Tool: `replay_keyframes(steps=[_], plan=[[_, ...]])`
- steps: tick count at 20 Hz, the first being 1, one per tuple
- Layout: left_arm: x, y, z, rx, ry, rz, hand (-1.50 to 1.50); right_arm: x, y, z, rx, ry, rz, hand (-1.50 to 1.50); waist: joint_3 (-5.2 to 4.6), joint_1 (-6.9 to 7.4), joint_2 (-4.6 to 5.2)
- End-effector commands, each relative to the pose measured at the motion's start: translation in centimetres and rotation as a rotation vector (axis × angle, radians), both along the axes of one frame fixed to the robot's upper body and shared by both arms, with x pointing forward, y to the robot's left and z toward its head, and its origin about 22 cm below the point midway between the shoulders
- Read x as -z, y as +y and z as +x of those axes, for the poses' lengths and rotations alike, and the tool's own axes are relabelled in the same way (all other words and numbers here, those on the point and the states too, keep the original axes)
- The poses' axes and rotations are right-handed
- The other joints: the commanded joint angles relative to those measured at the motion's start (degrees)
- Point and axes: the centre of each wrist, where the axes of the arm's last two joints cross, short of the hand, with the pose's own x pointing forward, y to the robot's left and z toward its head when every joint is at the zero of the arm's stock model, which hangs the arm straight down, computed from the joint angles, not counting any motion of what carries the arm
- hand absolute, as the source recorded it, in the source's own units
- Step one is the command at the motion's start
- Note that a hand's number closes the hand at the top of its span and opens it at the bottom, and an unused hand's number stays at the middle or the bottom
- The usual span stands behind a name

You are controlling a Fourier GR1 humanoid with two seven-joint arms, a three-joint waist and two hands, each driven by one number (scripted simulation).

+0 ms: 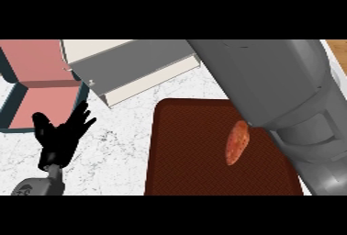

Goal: Pick the cupcake from the tray and place it in the tiered shelf

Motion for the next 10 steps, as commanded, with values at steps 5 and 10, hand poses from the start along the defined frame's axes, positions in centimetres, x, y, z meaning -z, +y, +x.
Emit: replay_keyframes(steps=[5, 10], plan=[[0.2, 1.3, 0.7, 0.014, 0.072, 0.0, 0.0, 2.3, 0.4, 2.9, 0.023, -0.019, -0.002, 1.5, -0.4, 0.7, 0.66], [1.7, 0.4, 0.3, 0.005, 0.078, 0.011, 0.0, 3.9, 1.7, 3.2, 0.023, -0.045, -0.019, 1.5, -0.41, 0.68, 0.73]])
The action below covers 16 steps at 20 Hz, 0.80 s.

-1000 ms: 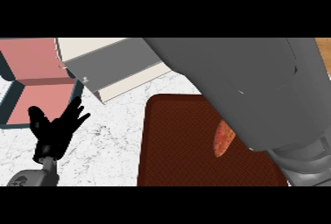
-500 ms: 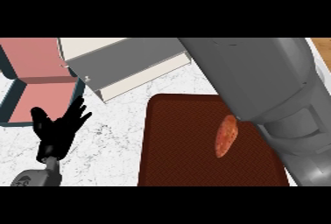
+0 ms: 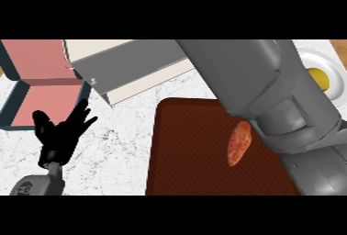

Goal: Pick the cupcake from the tray and place it in the tiered shelf

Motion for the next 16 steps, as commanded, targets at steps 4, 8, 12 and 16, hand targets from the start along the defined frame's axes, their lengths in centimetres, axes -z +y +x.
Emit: replay_keyframes(steps=[4, 8, 12, 16], plan=[[1.7, -0.9, -0.1, -0.002, 0.091, 0.006, 0.0, 0.1, -0.6, 1.2, -0.014, -0.029, 0.013, 1.5, -0.41, 0.43, 0.59], [1.4, -0.1, -0.4, 0.007, 0.095, -0.005, 0.0, 1.9, -1.2, 2.0, -0.033, -0.033, 0.024, 1.5, -0.38, 0.38, 0.42], [1.7, 0.1, -0.6, 0.011, 0.1, -0.007, 0.0, 2.1, 0.1, 1.7, -0.053, -0.022, 0.033, 1.5, -0.4, 0.39, 0.41], [1.6, -0.2, 0.3, -0.003, 0.086, -0.004, 0.0, 1.4, 1.3, 1.1, -0.037, -0.039, -0.072, 1.5, -0.42, 0.03, 0.37]])
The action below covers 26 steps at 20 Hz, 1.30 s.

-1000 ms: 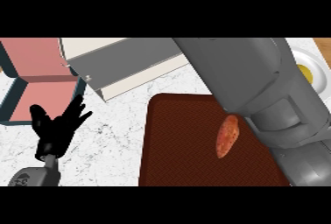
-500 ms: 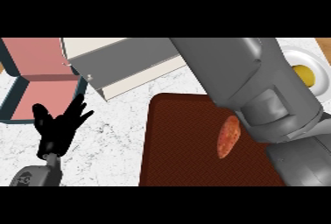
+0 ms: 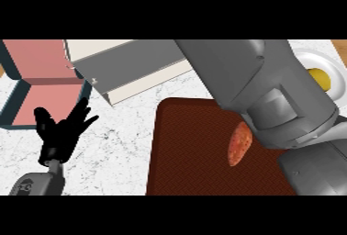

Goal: Pick the cupcake from the tray and place it in the tiered shelf

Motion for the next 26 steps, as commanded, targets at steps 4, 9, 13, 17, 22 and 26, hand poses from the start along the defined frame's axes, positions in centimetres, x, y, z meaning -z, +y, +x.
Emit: replay_keyframes(steps=[4, 9, 13, 17, 22, 26], plan=[[1.0, -0.5, -0.5, 0.013, 0.074, -0.01, 0.0, -0.7, -1.1, 0.5, 0.08, 0.094, 0.27, -1.5, -0.41, 0.14, 0.27], [1.8, -1.1, -1.3, 0.011, 0.078, -0.008, 0.0, 0.2, -2.2, 1.2, 0.066, 0.144, 0.454, -1.5, -0.38, 0.18, 0.32], [1.9, -0.9, -1.3, 0.005, 0.091, -0.015, 0.0, -1.8, -2.5, 0.9, 0.044, 0.204, 0.589, -1.5, -0.39, -0.1, 0.18], [0.7, -1.1, -0.5, -0.007, 0.079, -0.005, 0.0, -3.4, -4.6, 1.3, 0.054, 0.23, 0.728, -1.5, -0.37, -0.09, 0.19], [2.5, -0.4, -1.3, -0.018, 0.085, -0.017, 0.0, -4.3, -8.2, 2.2, 0.202, 0.123, 0.806, -1.5, -0.42, -1.02, 0.1], [2.3, -1.5, -2.0, -0.008, 0.076, -0.012, 0.0, -5.4, -12.1, 2.7, 0.333, 0.079, 0.863, -1.5, -0.36, -0.76, 0.0]])
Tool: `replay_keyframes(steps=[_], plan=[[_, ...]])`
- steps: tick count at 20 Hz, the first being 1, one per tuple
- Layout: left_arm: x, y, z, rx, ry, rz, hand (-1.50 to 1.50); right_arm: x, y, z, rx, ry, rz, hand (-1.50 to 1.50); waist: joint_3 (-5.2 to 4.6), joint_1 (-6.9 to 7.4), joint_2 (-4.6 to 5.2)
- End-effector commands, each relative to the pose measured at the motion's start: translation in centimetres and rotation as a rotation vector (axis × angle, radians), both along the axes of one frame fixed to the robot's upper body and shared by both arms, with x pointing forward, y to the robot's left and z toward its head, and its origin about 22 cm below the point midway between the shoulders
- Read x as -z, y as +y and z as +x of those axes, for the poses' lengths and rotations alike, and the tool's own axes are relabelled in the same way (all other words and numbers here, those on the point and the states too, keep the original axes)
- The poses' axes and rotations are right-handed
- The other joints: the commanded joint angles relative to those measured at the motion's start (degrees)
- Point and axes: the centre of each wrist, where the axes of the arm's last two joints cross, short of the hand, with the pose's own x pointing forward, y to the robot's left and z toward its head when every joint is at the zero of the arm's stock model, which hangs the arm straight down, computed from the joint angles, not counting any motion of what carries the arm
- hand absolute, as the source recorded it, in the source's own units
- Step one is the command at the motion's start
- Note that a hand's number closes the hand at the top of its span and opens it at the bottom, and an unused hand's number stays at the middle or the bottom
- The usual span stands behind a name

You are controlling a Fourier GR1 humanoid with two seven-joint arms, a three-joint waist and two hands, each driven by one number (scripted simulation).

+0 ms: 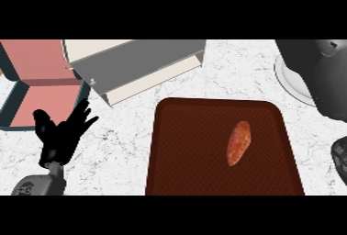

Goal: Pick the cupcake from the tray and place it in the tiered shelf

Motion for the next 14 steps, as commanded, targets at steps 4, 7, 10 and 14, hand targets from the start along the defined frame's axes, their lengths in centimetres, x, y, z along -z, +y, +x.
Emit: replay_keyframes(steps=[4, 7, 10, 14], plan=[[1.5, -0.2, -0.5, -0.023, 0.088, 0.001, 0.0, -1.1, -7.6, 1.0, 0.18, 0.022, 0.169, -1.5, -0.28, -0.23, 0.39], [1.2, 0.4, -1.1, -0.014, 0.095, 0.006, 0.0, -0.7, -12.7, 1.3, 0.176, 0.034, 0.201, -1.5, -0.2, -0.38, 0.19], [1.3, 0.5, -1.0, 0.0, 0.076, -0.004, 0.0, 0.0, -14.0, 1.6, 0.16, 0.047, 0.176, -1.5, -0.25, 0.41, 0.5], [0.8, 1.2, 0.2, -0.024, 0.078, 0.012, 0.0, 1.9, -18.4, 1.7, 0.105, 0.042, 0.187, -1.5, -0.21, -0.57, 0.34]])
